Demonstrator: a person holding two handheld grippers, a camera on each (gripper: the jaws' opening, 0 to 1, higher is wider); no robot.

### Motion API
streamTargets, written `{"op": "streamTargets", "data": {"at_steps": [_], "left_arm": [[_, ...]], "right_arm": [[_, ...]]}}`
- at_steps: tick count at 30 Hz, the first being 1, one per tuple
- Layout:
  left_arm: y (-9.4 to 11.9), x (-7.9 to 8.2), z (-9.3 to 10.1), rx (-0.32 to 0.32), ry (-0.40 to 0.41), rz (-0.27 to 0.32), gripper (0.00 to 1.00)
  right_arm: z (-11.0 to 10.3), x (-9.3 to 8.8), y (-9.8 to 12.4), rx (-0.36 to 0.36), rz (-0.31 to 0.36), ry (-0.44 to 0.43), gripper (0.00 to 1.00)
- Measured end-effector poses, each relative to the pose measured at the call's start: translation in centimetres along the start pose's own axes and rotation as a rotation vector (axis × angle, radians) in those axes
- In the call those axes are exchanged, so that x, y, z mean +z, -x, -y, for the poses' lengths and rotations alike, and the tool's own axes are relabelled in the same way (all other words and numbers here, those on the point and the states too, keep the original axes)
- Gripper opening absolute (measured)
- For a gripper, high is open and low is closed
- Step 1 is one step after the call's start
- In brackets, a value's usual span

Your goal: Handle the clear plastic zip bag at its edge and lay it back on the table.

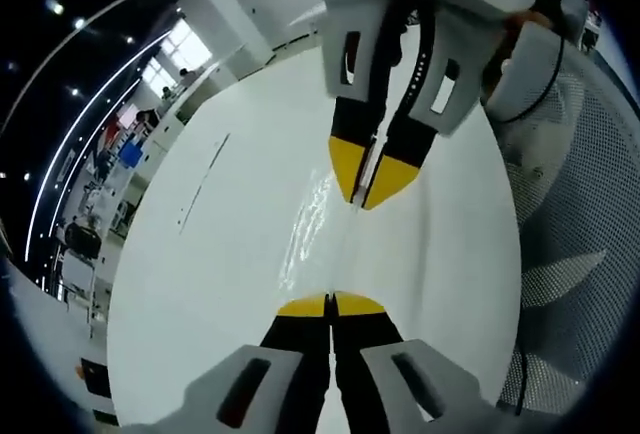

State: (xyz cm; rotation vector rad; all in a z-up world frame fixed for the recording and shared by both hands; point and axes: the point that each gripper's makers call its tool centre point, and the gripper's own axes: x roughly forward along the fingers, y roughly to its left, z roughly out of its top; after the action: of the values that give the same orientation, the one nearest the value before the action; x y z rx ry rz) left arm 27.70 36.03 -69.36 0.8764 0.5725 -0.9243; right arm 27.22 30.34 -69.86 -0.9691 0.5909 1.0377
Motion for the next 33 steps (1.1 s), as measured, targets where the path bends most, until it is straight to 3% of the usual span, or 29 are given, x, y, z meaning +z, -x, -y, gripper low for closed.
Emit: {"op": "streamTargets", "data": {"at_steps": [33], "left_arm": [[0.5, -1.9, -0.8, 0.020, 0.038, -0.045, 0.00]], "right_arm": [[0.2, -2.7, 1.1, -0.022, -0.033, -0.071, 0.00]]}}
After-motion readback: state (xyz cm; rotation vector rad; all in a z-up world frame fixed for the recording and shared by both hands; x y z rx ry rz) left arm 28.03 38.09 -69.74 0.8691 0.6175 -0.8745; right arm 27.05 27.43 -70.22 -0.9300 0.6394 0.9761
